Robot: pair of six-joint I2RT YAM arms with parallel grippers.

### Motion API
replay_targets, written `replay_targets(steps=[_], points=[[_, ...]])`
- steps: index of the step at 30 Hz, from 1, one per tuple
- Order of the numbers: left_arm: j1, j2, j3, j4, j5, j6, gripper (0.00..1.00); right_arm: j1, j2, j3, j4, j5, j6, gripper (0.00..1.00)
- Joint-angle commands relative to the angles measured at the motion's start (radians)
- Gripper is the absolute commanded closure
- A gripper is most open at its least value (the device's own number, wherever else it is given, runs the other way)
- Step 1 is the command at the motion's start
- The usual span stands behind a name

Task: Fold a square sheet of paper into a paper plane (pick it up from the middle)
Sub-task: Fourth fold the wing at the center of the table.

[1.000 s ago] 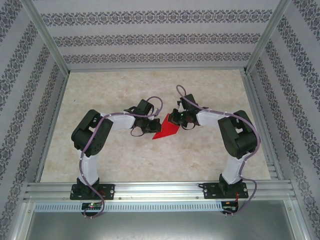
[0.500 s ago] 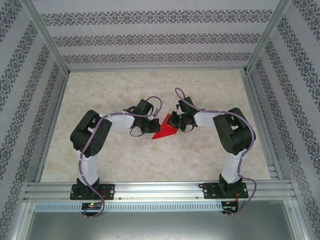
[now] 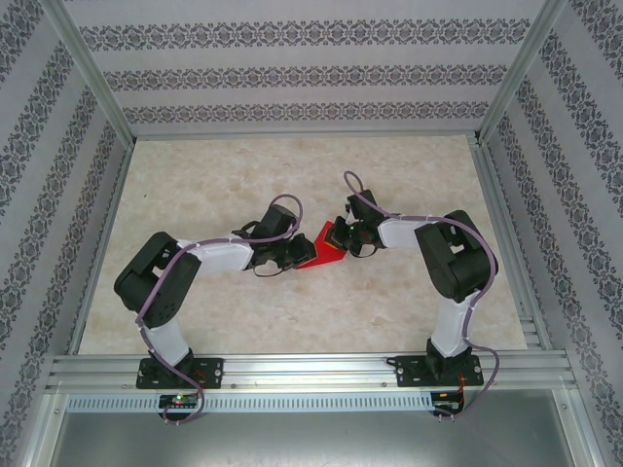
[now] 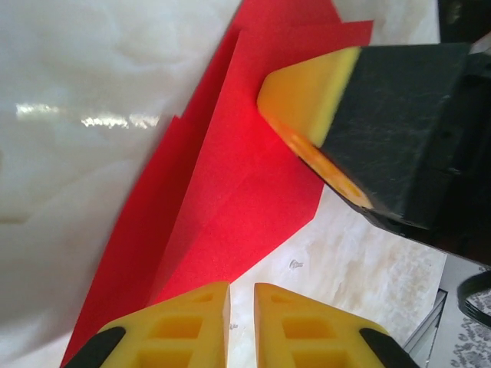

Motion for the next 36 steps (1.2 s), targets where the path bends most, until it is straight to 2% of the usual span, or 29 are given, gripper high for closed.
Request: replay_targets(steps=[1, 10, 36], points=[[-0.008, 0.022, -0.007, 0.079, -0.022, -0.088, 0.83, 0.012, 0.072, -0.051, -0.105, 0.132, 0.023, 0.98], [-0.008, 0.034, -0.008, -0.001, -0.085, -0.074, 0.82, 0.012, 0.07, -0.048, -0.119, 0.136, 0.02, 0.98], [-0.007, 0.018, -0.108, -0.067, -0.148, -0.082, 0.84, 0.008, 0.077, -0.052, -0.151, 0.15, 0.003, 0.99]])
